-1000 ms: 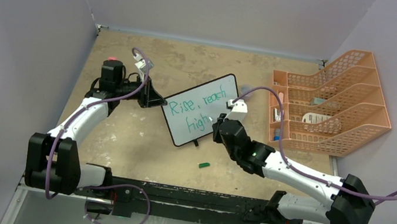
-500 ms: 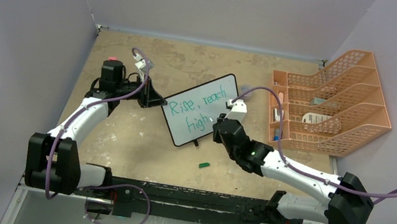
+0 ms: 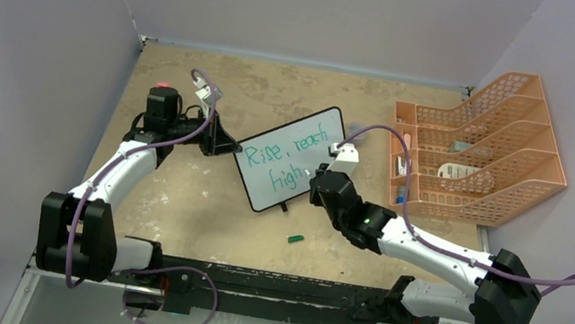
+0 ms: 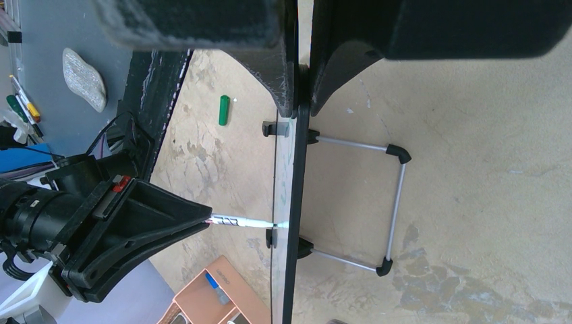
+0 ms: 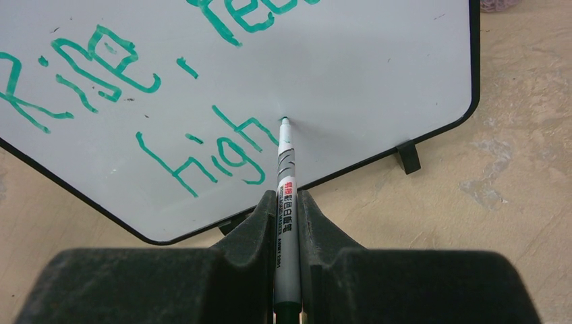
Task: Write a sentence on the whiteboard
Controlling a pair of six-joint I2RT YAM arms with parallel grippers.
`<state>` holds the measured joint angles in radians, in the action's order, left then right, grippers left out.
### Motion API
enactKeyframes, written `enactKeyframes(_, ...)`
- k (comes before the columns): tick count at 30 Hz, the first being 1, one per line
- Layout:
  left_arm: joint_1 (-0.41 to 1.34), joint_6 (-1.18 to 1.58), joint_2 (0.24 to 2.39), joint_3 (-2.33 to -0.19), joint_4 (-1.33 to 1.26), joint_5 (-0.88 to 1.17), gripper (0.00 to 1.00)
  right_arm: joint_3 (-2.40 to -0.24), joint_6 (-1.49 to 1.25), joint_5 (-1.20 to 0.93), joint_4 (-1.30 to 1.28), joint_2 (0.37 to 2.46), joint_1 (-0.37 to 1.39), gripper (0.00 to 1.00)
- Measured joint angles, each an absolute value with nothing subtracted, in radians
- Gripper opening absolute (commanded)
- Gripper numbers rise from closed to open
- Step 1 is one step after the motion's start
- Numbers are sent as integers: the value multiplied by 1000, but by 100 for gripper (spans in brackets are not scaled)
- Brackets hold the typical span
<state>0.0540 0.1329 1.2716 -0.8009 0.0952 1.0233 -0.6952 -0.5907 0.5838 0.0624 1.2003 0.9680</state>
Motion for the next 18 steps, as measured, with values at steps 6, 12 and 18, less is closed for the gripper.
enactKeyframes(6, 54, 133, 1272, -801, 95, 1023, 0, -695, -591, 585, 62, 1200, 963, 0)
enactKeyframes(12, 54, 130, 1272, -801, 95, 1023, 0, -695, -591, 597, 62, 1200, 960, 0)
enactKeyframes(18, 54, 129, 1272, -801, 95, 1023, 0, -695, -591, 616, 62, 1200, 954, 0)
